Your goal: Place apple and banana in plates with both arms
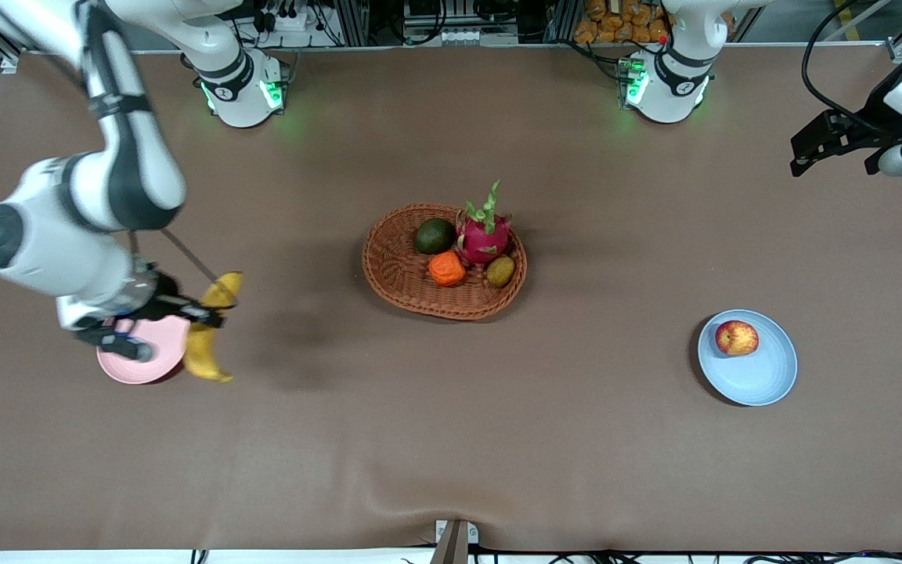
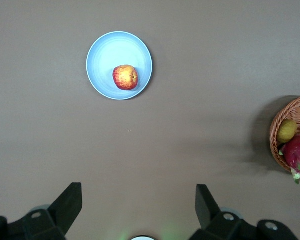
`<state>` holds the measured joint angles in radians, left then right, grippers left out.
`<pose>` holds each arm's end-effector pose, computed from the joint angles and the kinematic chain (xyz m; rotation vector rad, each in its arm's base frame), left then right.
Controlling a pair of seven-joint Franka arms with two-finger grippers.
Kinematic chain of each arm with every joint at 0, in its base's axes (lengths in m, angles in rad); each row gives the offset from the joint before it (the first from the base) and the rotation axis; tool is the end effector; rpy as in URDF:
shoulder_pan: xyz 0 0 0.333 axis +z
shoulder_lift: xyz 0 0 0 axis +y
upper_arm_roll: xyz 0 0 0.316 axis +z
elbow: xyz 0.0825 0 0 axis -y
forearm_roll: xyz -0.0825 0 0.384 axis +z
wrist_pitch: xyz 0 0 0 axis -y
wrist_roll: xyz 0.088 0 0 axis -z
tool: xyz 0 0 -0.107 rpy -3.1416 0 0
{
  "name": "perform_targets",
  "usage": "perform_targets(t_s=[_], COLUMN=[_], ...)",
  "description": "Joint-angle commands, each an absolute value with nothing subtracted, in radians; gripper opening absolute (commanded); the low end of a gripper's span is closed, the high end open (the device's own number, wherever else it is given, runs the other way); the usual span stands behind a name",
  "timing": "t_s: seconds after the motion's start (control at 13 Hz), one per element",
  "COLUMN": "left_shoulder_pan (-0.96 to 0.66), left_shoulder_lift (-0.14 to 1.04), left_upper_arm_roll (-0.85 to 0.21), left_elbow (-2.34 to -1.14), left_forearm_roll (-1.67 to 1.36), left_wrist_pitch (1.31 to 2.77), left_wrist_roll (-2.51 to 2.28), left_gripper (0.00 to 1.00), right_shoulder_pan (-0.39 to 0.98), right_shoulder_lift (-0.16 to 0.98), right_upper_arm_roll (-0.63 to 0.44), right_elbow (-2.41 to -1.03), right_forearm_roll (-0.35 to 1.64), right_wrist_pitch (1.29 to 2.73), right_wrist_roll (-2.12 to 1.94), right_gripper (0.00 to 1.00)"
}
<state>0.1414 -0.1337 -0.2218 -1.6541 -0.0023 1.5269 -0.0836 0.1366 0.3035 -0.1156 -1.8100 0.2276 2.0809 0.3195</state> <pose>0.5064 -0.0494 0.6507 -3.1149 -0.0077 -0.0085 0.6291 0.0293 0.3743 -2.9235 0.6050 0.0839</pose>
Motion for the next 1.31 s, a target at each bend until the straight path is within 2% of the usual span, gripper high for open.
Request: perform_targets(t_s=[0.0,0.46,0.77,0.92,1.0,1.08,1.15,1.23], left_shoulder_pan=[0.152,0.152,0.153,0.155,0.156,0.158,0.158,0.164], left_shoulder_lift=[-0.147,-0.144,-0.143,-0.143,-0.143,-0.143,-0.143,-0.144], left_upper_arm_roll=[-0.222,-0.222,-0.219,-0.216,-0.216,-0.216,-0.216,-0.216], left_elbow=[-1.635,-1.626,-1.626,-1.626,-1.626,-1.626,-1.626,-1.626], left_forearm_roll=[-0.021,-0.021,-0.021,-0.02,-0.02,-0.02,-0.018,-0.017], left_wrist_pitch=[1.513,1.513,1.513,1.494,1.483,1.483,1.483,1.482], left_wrist_roll=[-0.097,-0.098,-0.095,-0.092,-0.091,-0.089,-0.086,-0.083], left_gripper=[1.0,1.0,1.0,1.0,1.0,1.0,1.0,1.0], right_shoulder_pan=[0.023,-0.124,-0.164,-0.16,-0.156,-0.156,-0.153,-0.15], right_shoulder_lift=[0.359,0.607,0.673,0.673,0.672,0.67,0.667,0.66], right_upper_arm_roll=[-0.094,-0.092,-0.091,-0.091,-0.091,-0.091,-0.091,-0.091], right_elbow=[-1.798,-1.571,-1.577,-1.601,-1.611,-1.609,-1.609,-1.609], right_forearm_roll=[0.227,0.081,0.09,0.091,0.091,0.091,0.091,0.091], right_wrist_pitch=[2.066,2.062,2.123,2.114,2.097,2.062,2.042,2.037], right_wrist_roll=[0.225,0.163,0.098,0.097,0.097,0.081,0.065,0.061], right_gripper=[0.0,0.0,0.0,0.05,0.21,0.68,1.0,1.0])
